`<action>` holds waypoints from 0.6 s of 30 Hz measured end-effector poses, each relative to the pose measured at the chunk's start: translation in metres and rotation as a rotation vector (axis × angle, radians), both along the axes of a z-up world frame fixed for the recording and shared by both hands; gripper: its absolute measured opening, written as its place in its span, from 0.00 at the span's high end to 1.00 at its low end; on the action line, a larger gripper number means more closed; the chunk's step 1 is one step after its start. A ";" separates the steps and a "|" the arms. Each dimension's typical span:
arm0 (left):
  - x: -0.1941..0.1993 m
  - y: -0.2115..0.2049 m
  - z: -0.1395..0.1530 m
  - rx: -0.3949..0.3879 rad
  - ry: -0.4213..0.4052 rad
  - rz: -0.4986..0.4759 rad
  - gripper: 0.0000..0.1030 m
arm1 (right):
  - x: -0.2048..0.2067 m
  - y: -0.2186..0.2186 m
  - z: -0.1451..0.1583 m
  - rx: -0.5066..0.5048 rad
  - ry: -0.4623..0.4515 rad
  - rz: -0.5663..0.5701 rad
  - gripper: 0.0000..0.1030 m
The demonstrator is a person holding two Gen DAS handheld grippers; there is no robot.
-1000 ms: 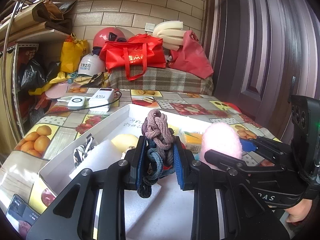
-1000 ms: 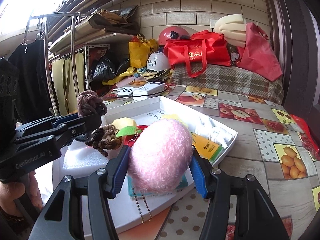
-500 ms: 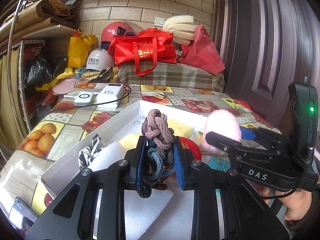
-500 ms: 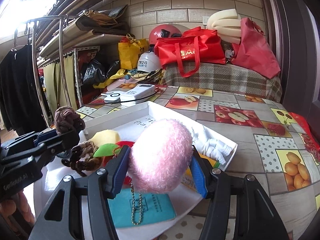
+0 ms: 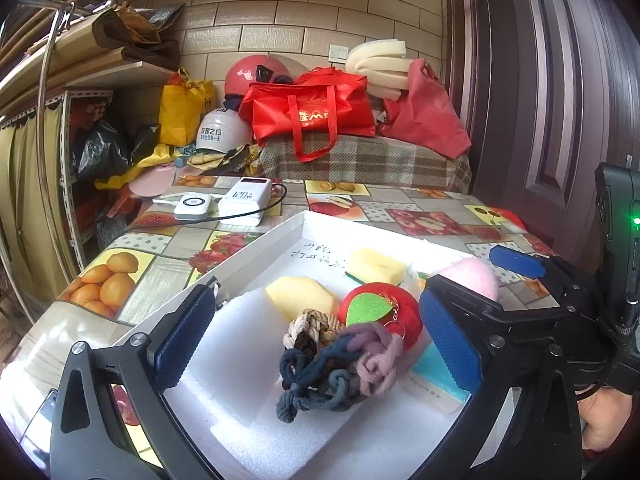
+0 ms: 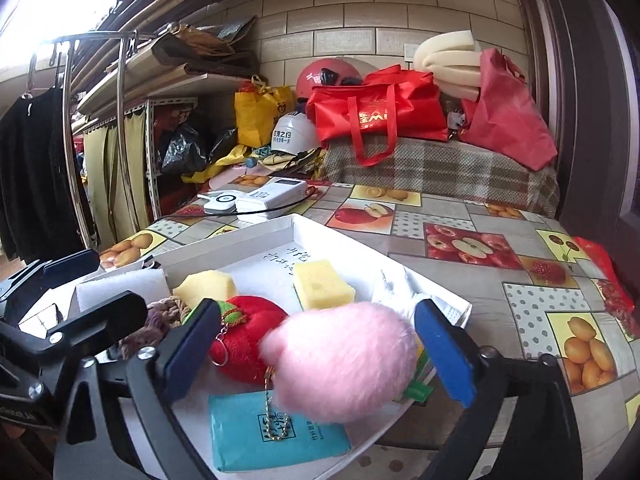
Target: Organize soft objects
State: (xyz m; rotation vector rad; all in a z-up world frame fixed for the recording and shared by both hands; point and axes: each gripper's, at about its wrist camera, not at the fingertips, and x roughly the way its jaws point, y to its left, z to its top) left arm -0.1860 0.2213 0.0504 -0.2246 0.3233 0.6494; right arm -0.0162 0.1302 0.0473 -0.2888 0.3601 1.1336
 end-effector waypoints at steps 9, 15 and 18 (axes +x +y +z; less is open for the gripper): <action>0.000 0.000 0.000 0.002 -0.001 0.000 0.00 | -0.001 -0.001 0.002 0.012 -0.012 -0.018 0.01; 0.000 0.000 0.000 0.003 -0.001 0.001 0.00 | -0.002 -0.001 0.002 0.017 -0.021 -0.027 0.01; -0.001 0.000 0.000 0.002 -0.001 0.000 0.00 | -0.002 -0.001 0.002 0.018 -0.022 -0.028 0.00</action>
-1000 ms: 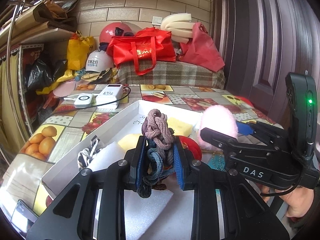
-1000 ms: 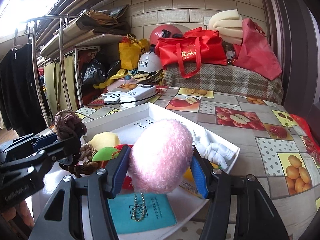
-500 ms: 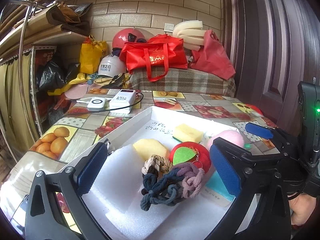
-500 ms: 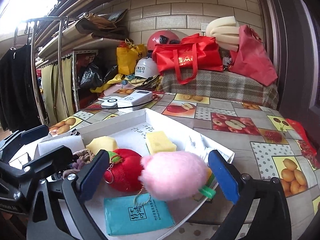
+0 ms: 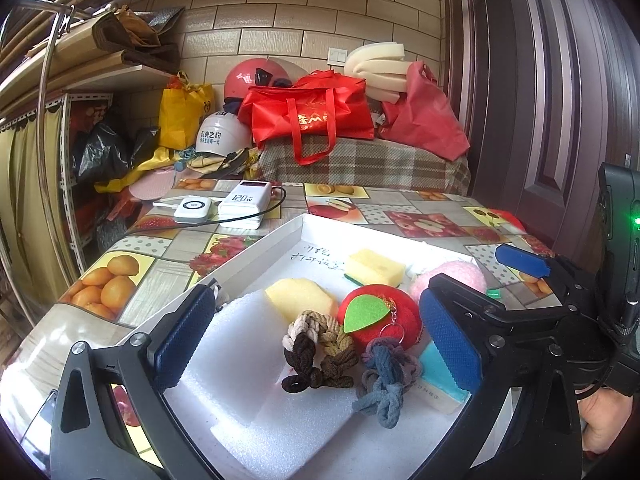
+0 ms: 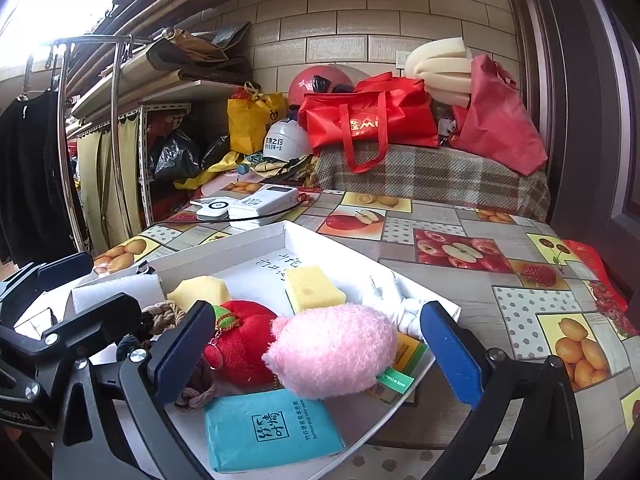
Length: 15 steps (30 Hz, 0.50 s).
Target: Organize soft objects
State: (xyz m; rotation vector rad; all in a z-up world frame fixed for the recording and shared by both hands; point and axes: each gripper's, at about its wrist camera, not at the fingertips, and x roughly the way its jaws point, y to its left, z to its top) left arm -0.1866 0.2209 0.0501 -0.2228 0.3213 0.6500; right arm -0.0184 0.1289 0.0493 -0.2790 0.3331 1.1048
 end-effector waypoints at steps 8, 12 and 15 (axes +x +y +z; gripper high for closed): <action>-0.002 -0.001 0.004 0.009 -0.010 0.007 0.00 | -0.001 -0.004 0.001 0.019 -0.003 0.001 0.00; -0.003 -0.004 0.008 0.027 -0.016 0.015 0.00 | -0.001 -0.009 0.003 0.037 -0.004 -0.003 0.00; -0.003 -0.009 0.010 0.059 -0.014 0.034 0.00 | -0.002 -0.014 0.004 0.053 -0.012 -0.020 0.00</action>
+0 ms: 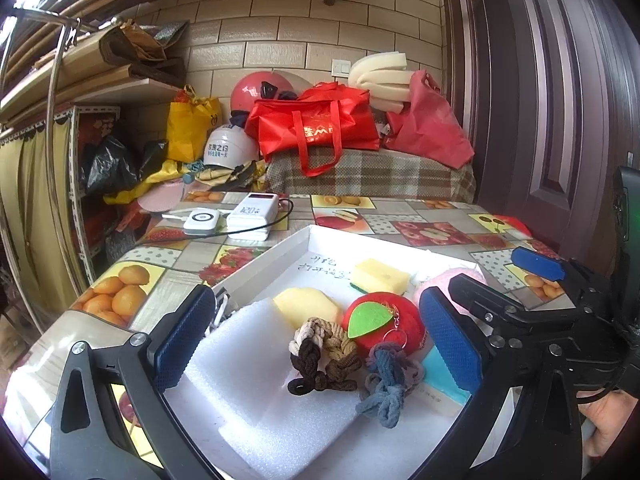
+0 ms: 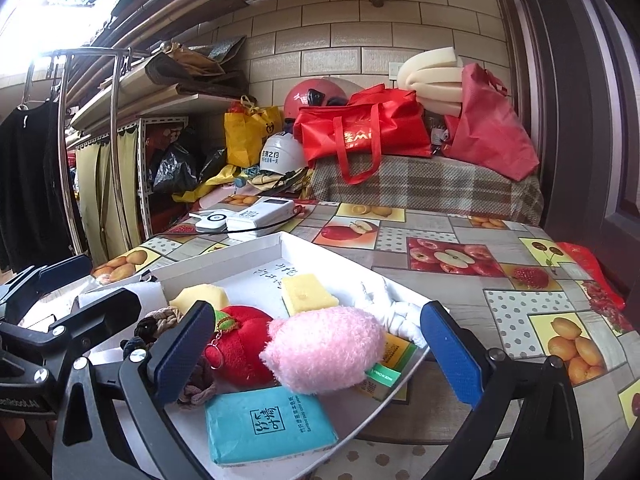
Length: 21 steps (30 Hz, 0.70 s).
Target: Organize soft objects
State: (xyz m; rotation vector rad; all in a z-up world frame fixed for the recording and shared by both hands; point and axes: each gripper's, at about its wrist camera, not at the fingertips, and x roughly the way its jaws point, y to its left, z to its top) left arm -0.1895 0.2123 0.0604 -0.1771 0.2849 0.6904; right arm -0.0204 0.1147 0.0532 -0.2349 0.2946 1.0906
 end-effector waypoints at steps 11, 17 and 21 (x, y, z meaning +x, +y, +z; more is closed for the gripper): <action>-0.001 -0.004 -0.003 0.012 0.017 0.022 0.00 | -0.001 -0.020 -0.001 0.002 0.002 -0.035 0.00; -0.002 -0.011 -0.005 0.010 0.029 0.026 0.00 | -0.004 -0.027 -0.002 -0.008 -0.004 -0.023 0.00; -0.005 -0.023 -0.007 -0.012 0.036 0.009 0.00 | -0.007 -0.038 -0.003 -0.021 -0.004 -0.005 0.00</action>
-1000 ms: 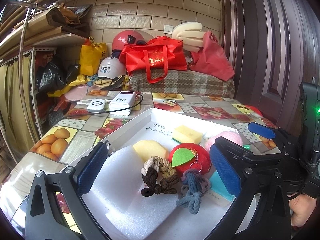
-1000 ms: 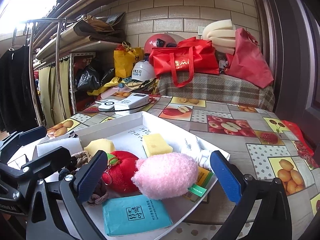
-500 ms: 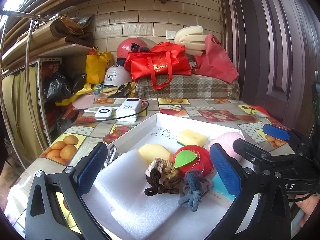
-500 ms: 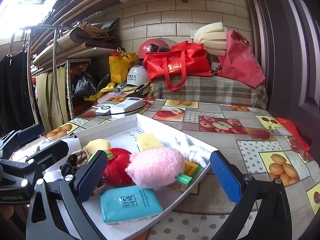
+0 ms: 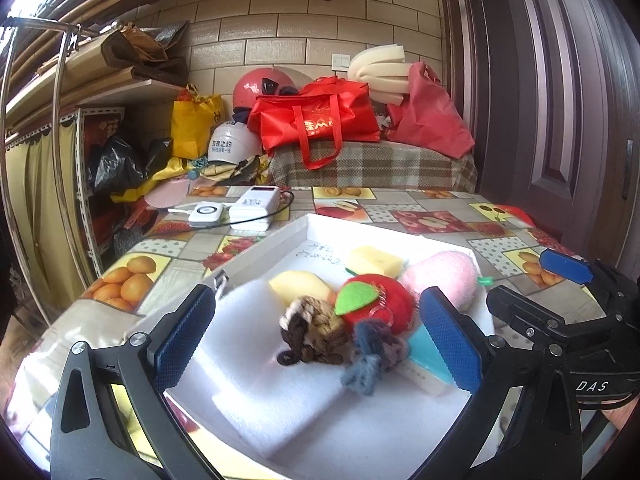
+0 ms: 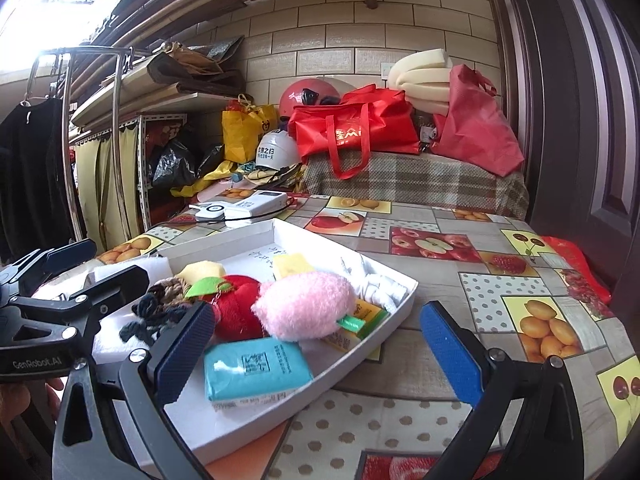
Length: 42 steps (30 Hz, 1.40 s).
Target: Organize soft objects
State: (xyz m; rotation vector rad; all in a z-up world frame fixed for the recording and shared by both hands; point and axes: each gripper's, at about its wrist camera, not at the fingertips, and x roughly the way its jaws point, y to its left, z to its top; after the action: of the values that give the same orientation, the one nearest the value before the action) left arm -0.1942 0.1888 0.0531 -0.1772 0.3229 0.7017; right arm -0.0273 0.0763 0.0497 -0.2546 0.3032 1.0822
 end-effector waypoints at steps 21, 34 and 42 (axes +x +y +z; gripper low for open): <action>-0.004 -0.104 0.010 0.144 0.059 0.039 0.00 | -0.027 -0.156 0.017 0.231 -0.134 -0.157 0.00; 0.001 -0.128 0.006 0.222 0.119 0.117 0.00 | 0.014 -0.185 0.015 0.289 0.054 -0.356 0.00; 0.002 -0.133 0.006 0.222 0.110 0.110 0.00 | 0.016 -0.176 0.008 0.200 0.117 -0.261 0.00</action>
State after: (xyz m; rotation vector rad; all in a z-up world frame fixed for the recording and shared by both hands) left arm -0.1919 0.0559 0.0594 0.0559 0.3398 0.8525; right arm -0.0116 -0.0995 0.0577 0.0274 0.3210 0.8627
